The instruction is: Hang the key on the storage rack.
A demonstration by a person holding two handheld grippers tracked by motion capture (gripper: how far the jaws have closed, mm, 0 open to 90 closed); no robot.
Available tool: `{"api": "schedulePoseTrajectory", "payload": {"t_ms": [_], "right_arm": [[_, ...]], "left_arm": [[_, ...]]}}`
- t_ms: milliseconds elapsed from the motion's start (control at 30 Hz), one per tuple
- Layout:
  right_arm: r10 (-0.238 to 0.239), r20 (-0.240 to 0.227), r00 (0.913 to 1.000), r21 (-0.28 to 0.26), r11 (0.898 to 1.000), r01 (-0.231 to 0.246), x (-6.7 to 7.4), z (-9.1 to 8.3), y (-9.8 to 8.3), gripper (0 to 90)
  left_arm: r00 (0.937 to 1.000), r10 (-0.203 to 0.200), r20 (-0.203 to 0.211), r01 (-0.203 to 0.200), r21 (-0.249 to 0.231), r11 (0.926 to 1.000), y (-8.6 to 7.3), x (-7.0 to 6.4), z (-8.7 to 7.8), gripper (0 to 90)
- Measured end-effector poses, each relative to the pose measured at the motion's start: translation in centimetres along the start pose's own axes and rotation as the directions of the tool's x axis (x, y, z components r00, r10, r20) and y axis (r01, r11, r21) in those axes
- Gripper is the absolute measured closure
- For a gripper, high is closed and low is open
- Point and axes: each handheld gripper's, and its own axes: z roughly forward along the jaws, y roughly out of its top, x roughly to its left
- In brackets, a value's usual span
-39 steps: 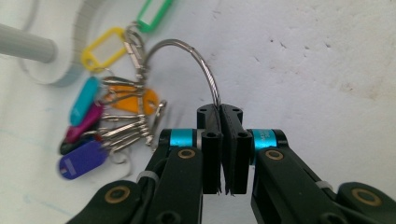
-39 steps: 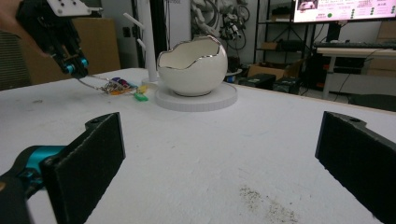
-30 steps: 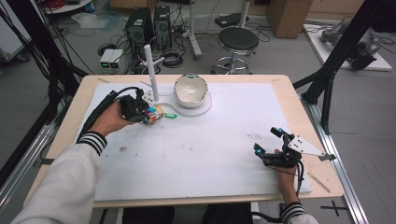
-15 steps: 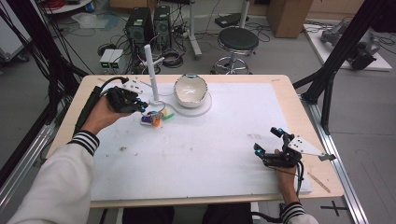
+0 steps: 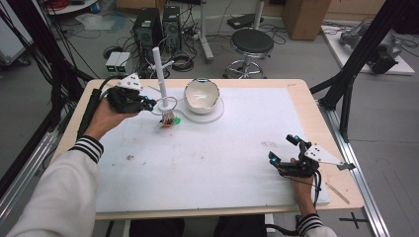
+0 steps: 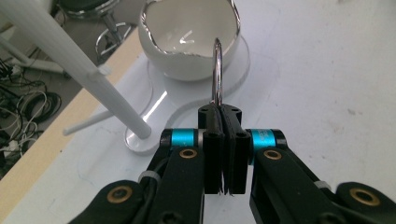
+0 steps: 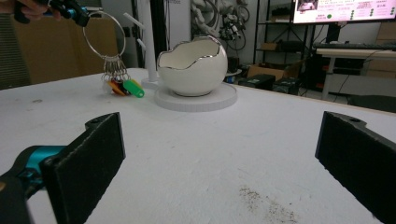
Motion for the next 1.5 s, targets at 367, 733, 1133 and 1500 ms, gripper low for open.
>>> {"api": "schedulePoseTrajectory", "payload": {"t_ms": [367,733,1133,1500], "right_arm": [[-0.002,0.0,1.0,0.0,1.0,0.002,0.0,0.0,0.0,0.9],[-0.005,0.001,1.0,-0.001,1.0,0.005,0.0,0.0,0.0,0.9],[-0.004,0.002,1.0,-0.001,1.0,0.004,0.0,0.0,0.0,0.9],[-0.007,0.002,1.0,-0.001,1.0,0.007,0.0,0.0,0.0,0.9]], "left_arm": [[0.999,-0.041,-0.017,0.039,-0.111,0.9931,-0.6,1.7,-0.8,87.6],[0.9945,-0.1,-0.031,0.093,-0.161,0.9825,-1.4,3.2,-0.4,87.6],[0.9866,-0.158,-0.04,0.149,-0.173,0.9736,-2.1,4.3,0.2,87.5],[0.9724,-0.227,-0.056,0.215,-0.167,0.9624,-2.5,4.9,0.9,87.5]]}}
